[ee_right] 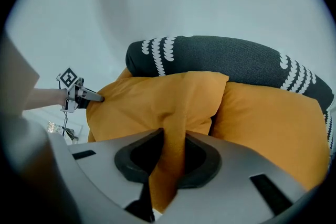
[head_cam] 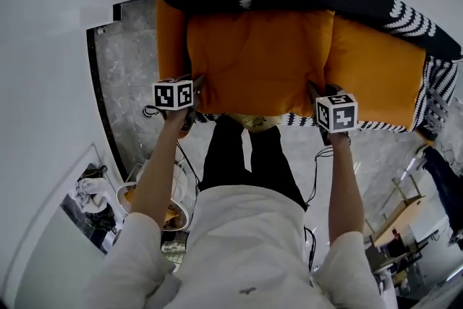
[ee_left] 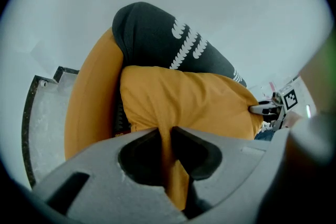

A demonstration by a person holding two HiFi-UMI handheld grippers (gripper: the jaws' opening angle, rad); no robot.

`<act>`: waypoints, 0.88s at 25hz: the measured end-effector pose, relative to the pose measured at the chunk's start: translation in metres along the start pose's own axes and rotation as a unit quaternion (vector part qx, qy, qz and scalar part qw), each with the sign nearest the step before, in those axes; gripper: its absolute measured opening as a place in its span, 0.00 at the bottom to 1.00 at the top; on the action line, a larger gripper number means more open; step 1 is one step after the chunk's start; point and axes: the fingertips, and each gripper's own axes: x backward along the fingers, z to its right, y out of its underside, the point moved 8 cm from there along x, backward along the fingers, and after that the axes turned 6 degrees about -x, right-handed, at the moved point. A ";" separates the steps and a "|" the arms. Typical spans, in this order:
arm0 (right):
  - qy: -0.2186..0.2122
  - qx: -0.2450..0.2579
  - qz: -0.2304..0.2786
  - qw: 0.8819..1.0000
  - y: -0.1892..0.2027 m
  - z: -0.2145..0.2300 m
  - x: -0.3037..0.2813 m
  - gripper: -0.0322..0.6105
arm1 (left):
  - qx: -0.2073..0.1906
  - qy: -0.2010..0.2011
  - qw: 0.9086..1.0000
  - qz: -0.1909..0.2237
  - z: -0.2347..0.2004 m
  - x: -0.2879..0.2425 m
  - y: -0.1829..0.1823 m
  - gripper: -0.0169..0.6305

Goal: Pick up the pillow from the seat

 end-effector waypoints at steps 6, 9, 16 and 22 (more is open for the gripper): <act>0.001 -0.008 0.032 0.999 0.014 -0.008 0.037 0.16 | -0.015 -0.001 1.000 0.025 0.024 0.034 0.000 0.12; 0.005 -0.014 0.051 0.999 0.019 -0.012 0.056 0.16 | -0.020 -0.003 0.999 0.043 0.037 0.052 0.000 0.12; 0.004 -0.009 0.093 0.996 0.028 -0.022 0.098 0.16 | -0.029 -0.006 0.996 0.087 0.064 0.095 0.003 0.11; 0.016 -0.011 0.132 0.991 0.036 -0.031 0.136 0.16 | -0.040 -0.011 0.993 0.112 0.088 0.127 0.006 0.11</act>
